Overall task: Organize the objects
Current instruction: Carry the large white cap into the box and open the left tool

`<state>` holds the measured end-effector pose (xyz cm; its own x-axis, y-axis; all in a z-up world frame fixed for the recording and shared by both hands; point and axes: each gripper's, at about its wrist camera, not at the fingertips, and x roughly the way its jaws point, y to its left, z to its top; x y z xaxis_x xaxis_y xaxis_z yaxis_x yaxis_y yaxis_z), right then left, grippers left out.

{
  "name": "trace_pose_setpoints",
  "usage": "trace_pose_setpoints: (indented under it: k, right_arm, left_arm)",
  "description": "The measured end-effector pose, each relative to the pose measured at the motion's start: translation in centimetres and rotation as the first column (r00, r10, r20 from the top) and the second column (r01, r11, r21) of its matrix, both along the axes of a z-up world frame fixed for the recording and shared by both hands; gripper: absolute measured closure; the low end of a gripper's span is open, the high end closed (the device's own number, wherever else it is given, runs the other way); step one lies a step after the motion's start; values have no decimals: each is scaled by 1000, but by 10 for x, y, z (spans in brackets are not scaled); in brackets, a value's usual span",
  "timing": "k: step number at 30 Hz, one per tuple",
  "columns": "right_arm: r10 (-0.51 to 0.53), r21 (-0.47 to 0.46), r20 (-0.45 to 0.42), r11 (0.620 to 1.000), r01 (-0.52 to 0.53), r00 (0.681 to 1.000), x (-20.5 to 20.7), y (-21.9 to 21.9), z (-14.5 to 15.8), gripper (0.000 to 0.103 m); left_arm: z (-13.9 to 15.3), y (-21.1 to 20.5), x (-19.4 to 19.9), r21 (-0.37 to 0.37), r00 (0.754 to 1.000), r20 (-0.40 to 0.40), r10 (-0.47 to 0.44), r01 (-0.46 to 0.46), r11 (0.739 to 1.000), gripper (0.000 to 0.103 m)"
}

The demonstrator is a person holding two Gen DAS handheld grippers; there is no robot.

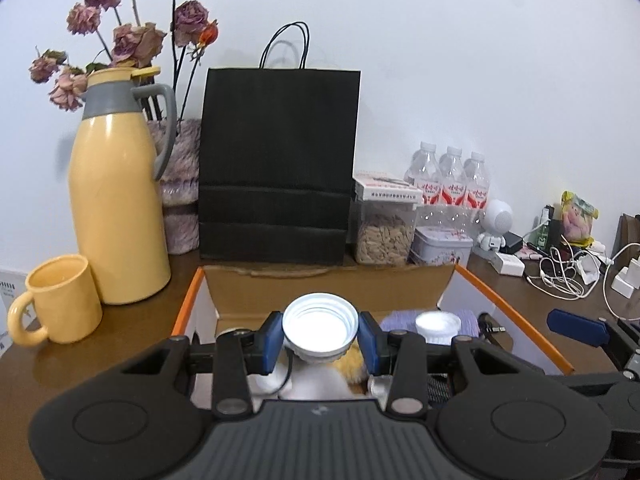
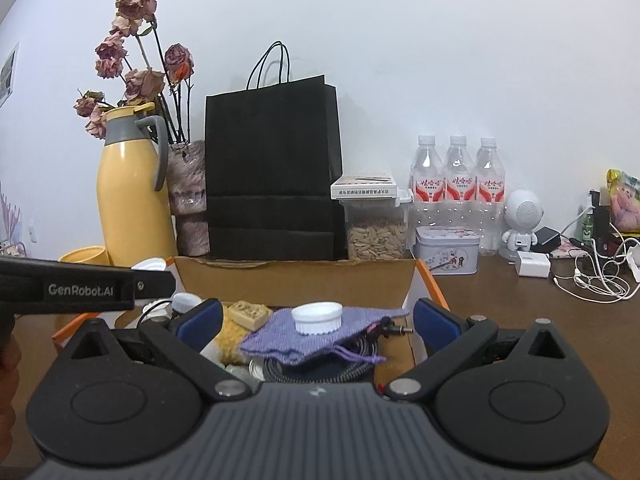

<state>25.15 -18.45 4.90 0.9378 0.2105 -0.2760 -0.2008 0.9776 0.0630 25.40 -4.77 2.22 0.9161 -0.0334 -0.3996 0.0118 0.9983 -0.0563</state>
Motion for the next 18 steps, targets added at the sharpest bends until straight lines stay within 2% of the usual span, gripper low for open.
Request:
trace_pose_setpoints:
  k: [9,15,17,18]
  right_arm:
    - [-29,-17,1,999,29,1000,18,3,1,0]
    - [-31,-11,-25,999,31,999,22,0,-3,0]
    - [-27,-19,-25,999,27,999,21,1,-3,0]
    - [-24,-22,-24,999,23,999,20,2,-3,0]
  left_arm:
    - [-5,-2,29,14,999,-19,-27,28,1000,64]
    - [-9,-3,31,28,999,-24,-38,39,999,63]
    - [-10,-2,31,26,999,-25,-38,39,999,42]
    - [-9,-1,30,18,999,-22,-39,39,999,17]
